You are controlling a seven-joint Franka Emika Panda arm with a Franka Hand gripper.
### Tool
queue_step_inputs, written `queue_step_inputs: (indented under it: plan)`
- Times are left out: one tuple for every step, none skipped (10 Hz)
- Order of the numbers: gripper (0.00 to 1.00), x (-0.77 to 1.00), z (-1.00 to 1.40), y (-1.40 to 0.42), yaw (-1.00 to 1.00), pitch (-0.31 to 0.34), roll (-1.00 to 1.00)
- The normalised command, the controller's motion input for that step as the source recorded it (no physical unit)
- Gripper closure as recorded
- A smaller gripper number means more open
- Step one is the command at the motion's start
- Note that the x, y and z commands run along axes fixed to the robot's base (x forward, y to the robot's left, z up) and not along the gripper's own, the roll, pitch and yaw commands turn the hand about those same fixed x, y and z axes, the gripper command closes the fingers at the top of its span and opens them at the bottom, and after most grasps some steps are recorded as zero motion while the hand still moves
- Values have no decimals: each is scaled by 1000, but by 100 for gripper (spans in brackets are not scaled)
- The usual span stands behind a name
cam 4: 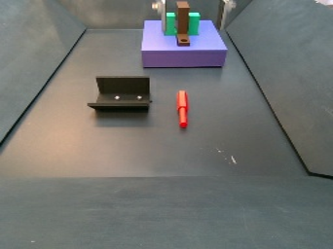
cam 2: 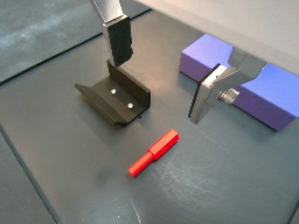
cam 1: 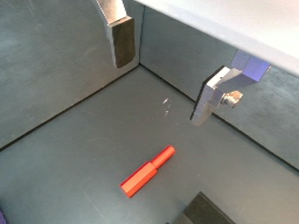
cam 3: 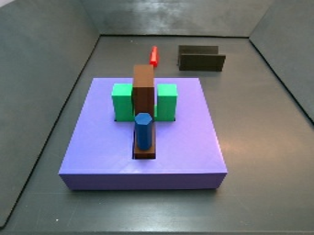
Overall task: Pick up the red object. Move up. Place the red object on the fixture. Regrasp the red object. Move to above the board. Insert the red object.
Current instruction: Pick up the red object.
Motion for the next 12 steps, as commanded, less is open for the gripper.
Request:
queue_step_inputs:
  plan:
    - [0,0,-40,0,0,-13,-13]
    - [0,26,-343,-17,0,-19,3]
    - [0,0,-954,-57,-31,-133,86]
    - [0,0,-1000,-69,-40,-119,79]
    - [0,0,-1000,-74,-46,-116,80]
    - [0,0,-1000,-91,-43,-116,93]
    - [0,0,-980,-97,-46,-101,124]
    - [0,0,-971,-166,-57,-111,127]
    - [0,-23,-923,-206,-77,-144,107]
    - [0,-77,-883,-203,-103,-160,116]
    - [0,66,-814,-134,-103,-94,90]
    - [0,186,-571,-171,-66,-34,66]
